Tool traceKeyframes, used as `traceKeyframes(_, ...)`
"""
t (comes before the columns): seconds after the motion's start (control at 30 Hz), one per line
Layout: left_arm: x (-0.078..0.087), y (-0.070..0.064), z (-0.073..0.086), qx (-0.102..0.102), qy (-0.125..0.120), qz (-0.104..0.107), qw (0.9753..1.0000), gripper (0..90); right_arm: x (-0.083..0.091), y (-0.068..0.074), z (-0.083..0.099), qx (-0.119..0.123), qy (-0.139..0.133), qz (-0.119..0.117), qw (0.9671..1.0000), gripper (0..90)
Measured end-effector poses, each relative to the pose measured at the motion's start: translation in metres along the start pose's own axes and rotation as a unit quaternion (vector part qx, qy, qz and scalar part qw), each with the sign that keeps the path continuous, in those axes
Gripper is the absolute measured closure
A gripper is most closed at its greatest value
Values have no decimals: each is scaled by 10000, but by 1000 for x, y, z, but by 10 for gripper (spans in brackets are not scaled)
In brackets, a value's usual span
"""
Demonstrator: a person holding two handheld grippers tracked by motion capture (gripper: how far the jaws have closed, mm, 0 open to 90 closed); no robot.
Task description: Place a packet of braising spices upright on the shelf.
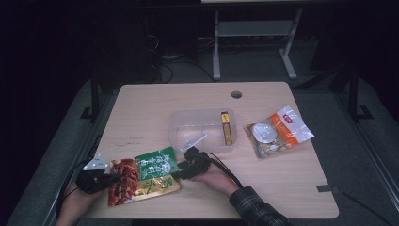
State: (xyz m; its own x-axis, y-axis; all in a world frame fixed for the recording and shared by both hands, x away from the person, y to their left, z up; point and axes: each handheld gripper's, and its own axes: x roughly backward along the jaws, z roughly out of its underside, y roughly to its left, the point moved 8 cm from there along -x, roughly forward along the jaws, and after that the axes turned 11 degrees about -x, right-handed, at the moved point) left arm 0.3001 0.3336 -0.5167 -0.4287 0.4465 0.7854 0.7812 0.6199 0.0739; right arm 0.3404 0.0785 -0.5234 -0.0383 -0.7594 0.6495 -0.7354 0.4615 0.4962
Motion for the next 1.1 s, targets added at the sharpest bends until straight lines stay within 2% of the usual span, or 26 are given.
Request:
traceKeyframes(0.1, 0, 0, 0, 2, 12, 11, 10000, 900, -3, 4, 0, -80, 51, -108, 9999, 484)
traceKeyframes(0.17, 0, 0, 0, 1, 11, 7, 10000, 900, -5, 5, 0, -46, 67, -101, 9999, 556)
traceKeyframes(0.2, 0, 0, 0, -1, 4, 5, 10000, 900, -5, 5, 0, -46, 67, -101, 9999, 556)
traceKeyframes(0.23, 0, 0, 0, -7, 5, 6, 10000, 900, -5, 5, 0, -62, 71, -53, 9999, 636)
traceKeyframes(0.27, 0, 0, 0, 4, 4, 7, 10000, 900, -5, 5, 0, -62, 71, -53, 9999, 636)
traceKeyframes(0.37, 0, 0, 0, -7, -5, 2, 10000, 900, -5, 4, -3, -121, -25, -103, 9999, 791)
traceKeyframes(0.4, 0, 0, 0, -15, -7, 6, 10000, 900, -3, 8, -5, -45, -62, -188, 9998, 873)
traceKeyframes(0.43, 0, 0, 0, -15, -7, 6, 10000, 900, -2, 10, -6, -2, -93, -186, 9998, 898)
traceKeyframes(0.47, 0, 0, 0, -19, 6, 10, 10000, 900, -2, 10, -6, -2, -93, -186, 9998, 898)
traceKeyframes(0.53, 0, -1, 0, -52, 15, 25, 10000, 900, -1, 15, -6, 185, -103, -188, 9996, 900)
traceKeyframes(0.57, 0, -1, 0, -91, 18, 48, 9999, 900, 0, 16, -5, 202, -89, -180, 9996, 900)
traceKeyframes(0.6, 0, -4, -1, -30, 15, 99, 9999, 900, 1, 17, -5, 241, -71, -158, 9996, 900)
traceKeyframes(0.63, 0, -6, -2, -58, 3, 152, 9999, 900, 2, 18, -4, 250, -67, -174, 9995, 900)
traceKeyframes(0.7, -2, -11, -4, -143, 24, 215, 9997, 900, 8, 19, -1, 450, -22, -101, 9989, 900)
traceKeyframes(0.77, -5, -21, -9, -255, 23, 350, 9991, 900, 14, 20, 3, 493, 4, -106, 9987, 900)
traceKeyframes(0.8, -5, -21, -9, -255, 23, 350, 9991, 900, 18, 21, 5, 532, 23, -78, 9986, 900)
traceKeyframes(0.83, -8, -29, -14, -384, 18, 456, 9982, 900, 21, 21, 7, 558, 44, -68, 9984, 900)
traceKeyframes(0.87, -8, -29, -14, -384, 18, 456, 9982, 900, 21, 21, 7, 558, 44, -68, 9984, 900)
traceKeyframes(0.9, -9, -32, -17, -523, 40, 456, 9976, 900, 24, 21, 9, 602, 66, -68, 9981, 900)
traceKeyframes(0.93, -10, -36, -19, -613, 52, 496, 9969, 900, 29, 20, 14, 768, 98, -12, 9970, 900)
traceKeyframes(1.0, -14, -45, -25, -750, 44, 582, 9955, 900, 33, 20, 16, 783, 140, 26, 9968, 900)
traceKeyframes(1.03, -15, -49, -28, -833, 58, 604, 9947, 900, 39, 18, 20, 900, 158, 118, 9957, 900)
traceKeyframes(1.1, -18, -57, -33, -964, 59, 693, 9929, 900, 43, 17, 22, 897, 160, 137, 9957, 900)
